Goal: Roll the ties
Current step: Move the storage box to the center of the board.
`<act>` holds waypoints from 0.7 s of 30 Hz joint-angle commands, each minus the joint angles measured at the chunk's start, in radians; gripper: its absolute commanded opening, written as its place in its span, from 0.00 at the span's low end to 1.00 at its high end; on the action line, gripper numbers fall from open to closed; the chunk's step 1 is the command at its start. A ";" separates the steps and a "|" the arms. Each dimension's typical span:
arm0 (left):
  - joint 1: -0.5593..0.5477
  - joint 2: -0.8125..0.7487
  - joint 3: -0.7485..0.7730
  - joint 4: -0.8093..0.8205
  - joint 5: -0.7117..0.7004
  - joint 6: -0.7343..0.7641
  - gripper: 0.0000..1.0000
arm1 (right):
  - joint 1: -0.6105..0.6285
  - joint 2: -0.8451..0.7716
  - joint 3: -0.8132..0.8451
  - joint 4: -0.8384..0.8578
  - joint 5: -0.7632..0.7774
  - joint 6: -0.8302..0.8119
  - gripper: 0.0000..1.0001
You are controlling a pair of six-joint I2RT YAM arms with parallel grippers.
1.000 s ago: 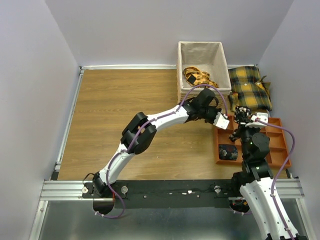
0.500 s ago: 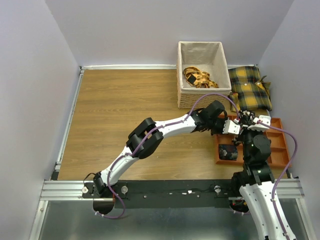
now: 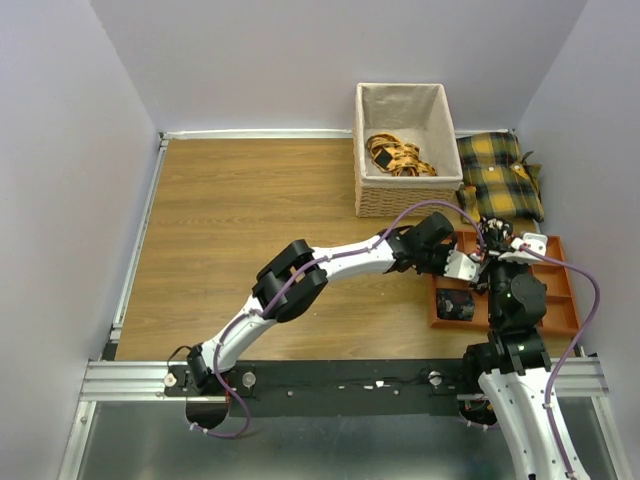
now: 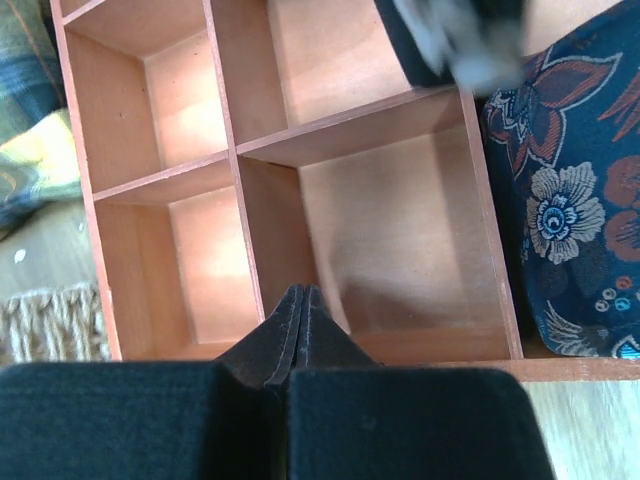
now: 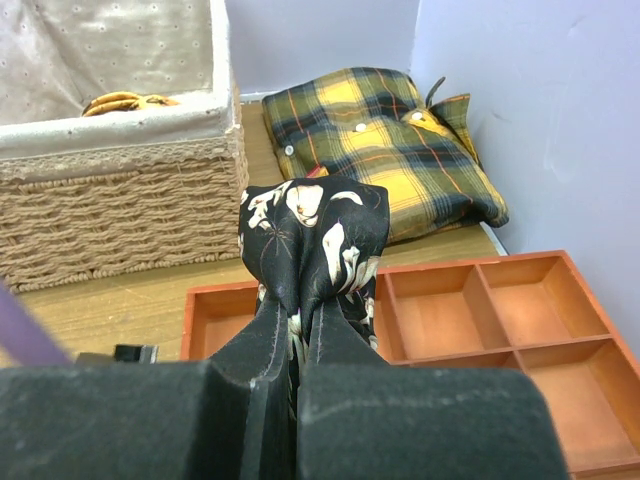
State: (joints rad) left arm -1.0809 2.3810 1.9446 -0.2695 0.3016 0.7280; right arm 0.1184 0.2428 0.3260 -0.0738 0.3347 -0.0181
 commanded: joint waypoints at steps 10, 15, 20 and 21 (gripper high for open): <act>0.127 -0.233 -0.409 -0.162 -0.091 0.045 0.00 | 0.003 0.035 0.039 0.051 -0.046 -0.044 0.01; 0.188 -0.357 -0.603 -0.155 -0.110 0.083 0.00 | 0.004 0.108 0.077 0.103 -0.133 -0.108 0.01; 0.243 -0.517 -0.739 -0.180 -0.105 0.146 0.00 | 0.004 0.190 0.096 0.213 -0.311 -0.089 0.01; 0.249 -0.535 -0.753 -0.180 -0.096 0.143 0.00 | 0.004 0.241 0.113 0.226 -0.330 -0.076 0.01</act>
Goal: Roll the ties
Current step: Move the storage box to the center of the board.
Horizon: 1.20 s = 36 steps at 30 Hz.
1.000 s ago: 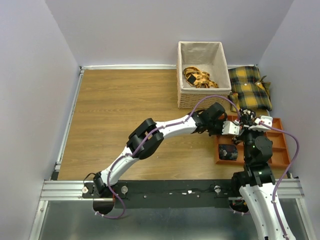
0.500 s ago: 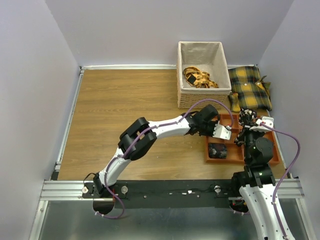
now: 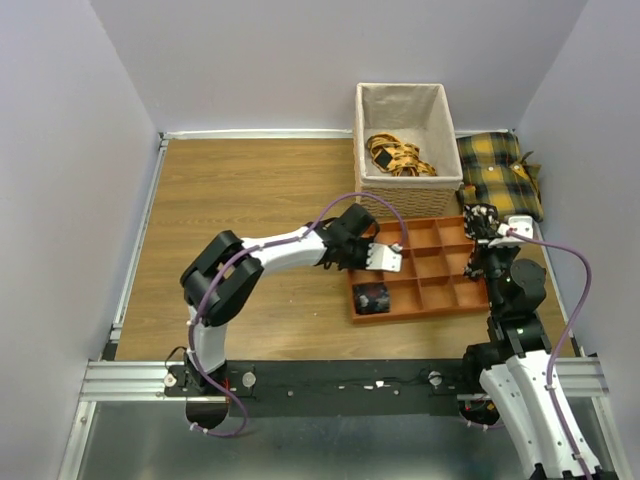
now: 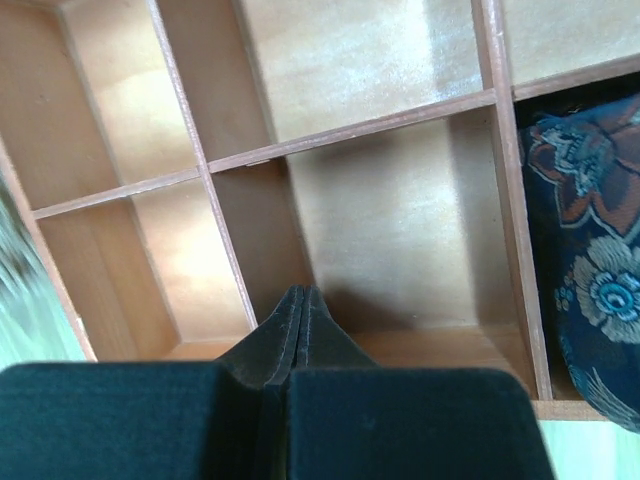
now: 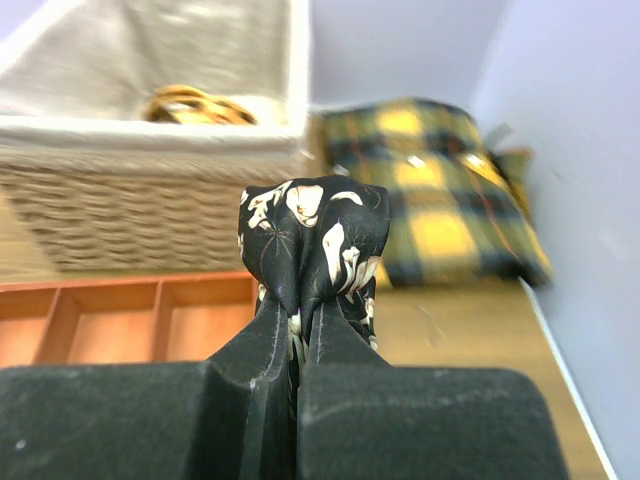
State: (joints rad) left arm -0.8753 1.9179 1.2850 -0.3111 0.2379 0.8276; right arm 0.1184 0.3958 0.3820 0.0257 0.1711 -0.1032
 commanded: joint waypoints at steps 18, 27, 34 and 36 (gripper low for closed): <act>0.231 -0.594 -0.163 0.174 0.465 -0.360 0.85 | 0.006 0.422 0.215 0.462 -0.936 0.031 0.01; 0.256 -0.761 -0.266 0.532 0.377 -0.712 0.99 | 0.013 0.567 0.296 0.922 -1.416 0.480 0.01; 0.220 -0.777 -0.337 0.773 0.543 -0.823 0.99 | 0.092 0.597 0.394 0.777 -1.429 0.383 0.01; 0.200 -0.766 -0.348 0.831 0.547 -0.855 0.99 | 0.130 0.620 0.399 0.815 -1.412 0.402 0.01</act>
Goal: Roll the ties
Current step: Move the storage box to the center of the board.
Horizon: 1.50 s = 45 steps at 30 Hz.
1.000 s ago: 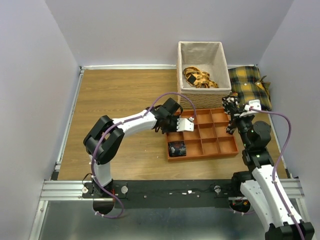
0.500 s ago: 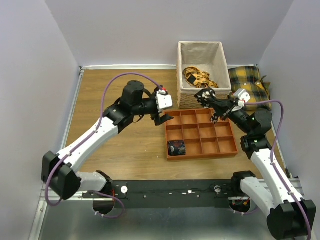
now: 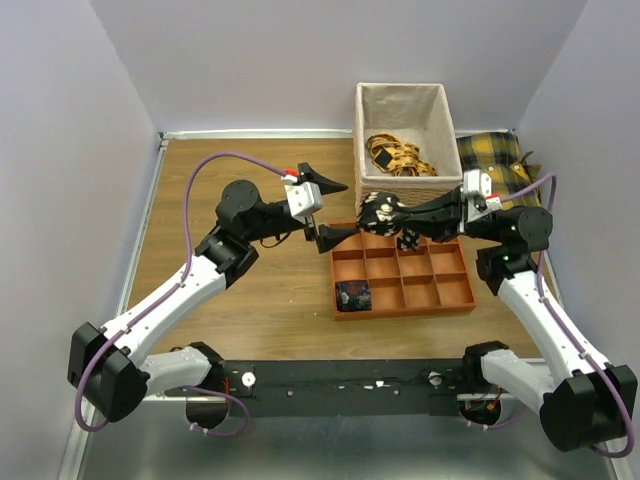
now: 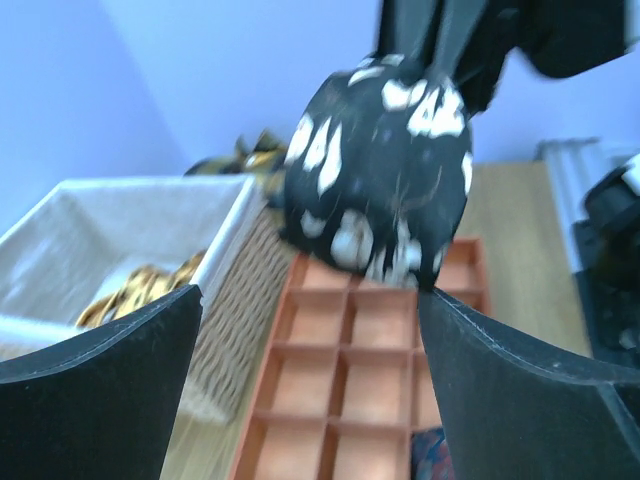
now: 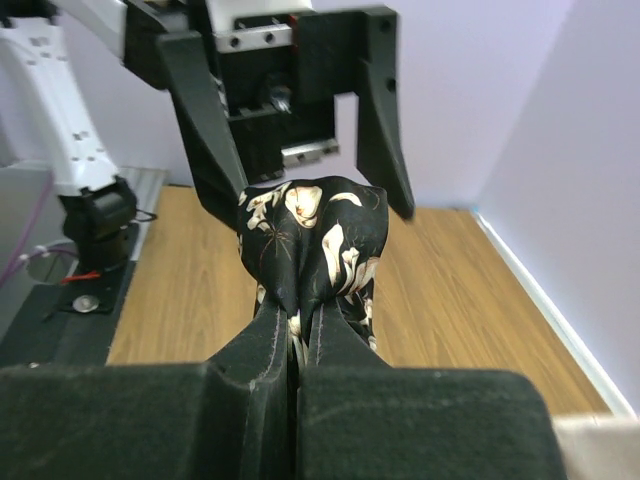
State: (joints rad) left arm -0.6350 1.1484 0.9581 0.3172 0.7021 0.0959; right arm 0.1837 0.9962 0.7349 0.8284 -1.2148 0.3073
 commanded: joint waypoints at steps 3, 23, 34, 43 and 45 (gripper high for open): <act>-0.058 0.007 -0.030 0.296 0.106 -0.173 0.99 | 0.085 0.053 0.038 0.121 0.003 0.061 0.01; -0.074 -0.006 -0.013 0.191 0.145 -0.111 0.60 | 0.129 0.019 0.060 0.041 0.014 0.006 0.01; -0.077 0.022 0.002 0.194 0.146 -0.136 0.58 | 0.151 0.015 0.061 0.032 0.018 -0.013 0.01; -0.078 0.004 -0.010 0.278 0.131 -0.205 0.00 | 0.181 0.062 0.066 -0.019 0.069 0.018 0.13; -0.078 -0.006 -0.018 0.264 0.103 -0.203 0.00 | 0.181 0.059 0.093 -0.130 0.141 -0.039 0.27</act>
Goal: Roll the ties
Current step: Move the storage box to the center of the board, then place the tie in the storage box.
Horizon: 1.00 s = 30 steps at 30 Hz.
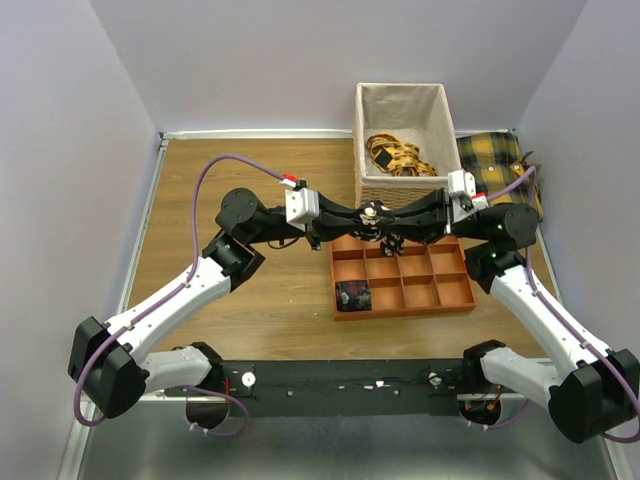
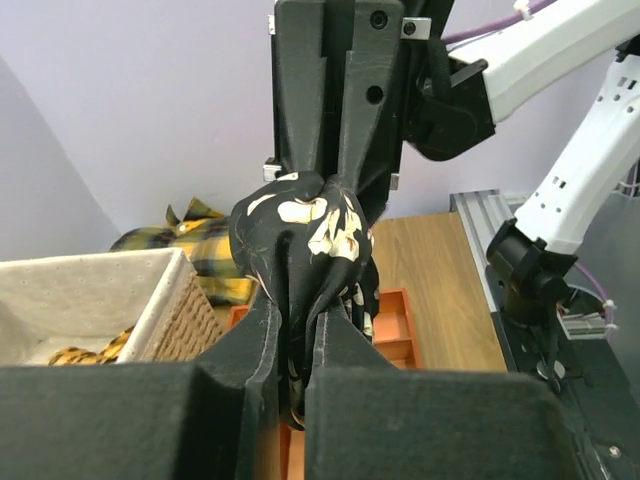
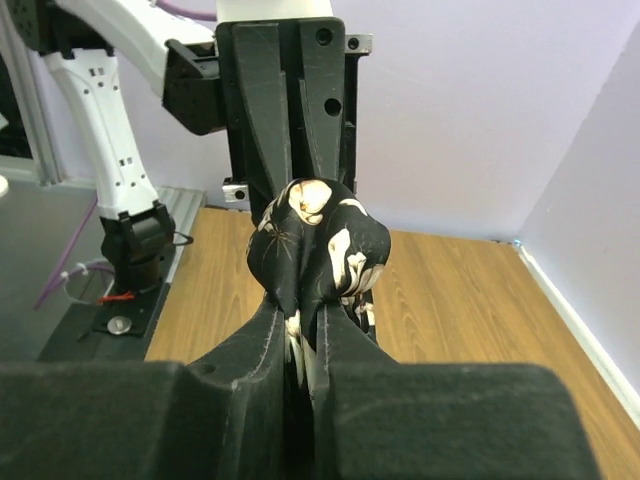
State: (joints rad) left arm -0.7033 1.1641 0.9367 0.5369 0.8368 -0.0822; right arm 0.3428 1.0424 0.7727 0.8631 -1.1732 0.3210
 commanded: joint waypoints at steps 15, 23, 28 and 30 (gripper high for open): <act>-0.010 -0.064 -0.039 -0.123 -0.422 0.141 0.00 | 0.022 -0.111 0.022 -0.610 0.504 -0.201 0.85; -0.012 -0.061 -0.050 -0.014 -0.464 0.030 0.00 | 0.041 -0.182 -0.182 -0.392 0.726 0.059 0.73; -0.013 -0.050 -0.055 -0.061 -0.450 0.125 0.00 | 0.039 -0.181 0.011 -0.714 0.640 -0.053 0.80; -0.013 -0.053 -0.058 -0.084 -0.398 0.215 0.00 | 0.039 -0.131 0.236 -0.929 0.430 -0.303 0.81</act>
State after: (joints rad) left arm -0.7097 1.1236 0.8894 0.4618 0.4076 0.0036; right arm 0.3740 0.8627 0.6666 0.2947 -0.5209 0.3080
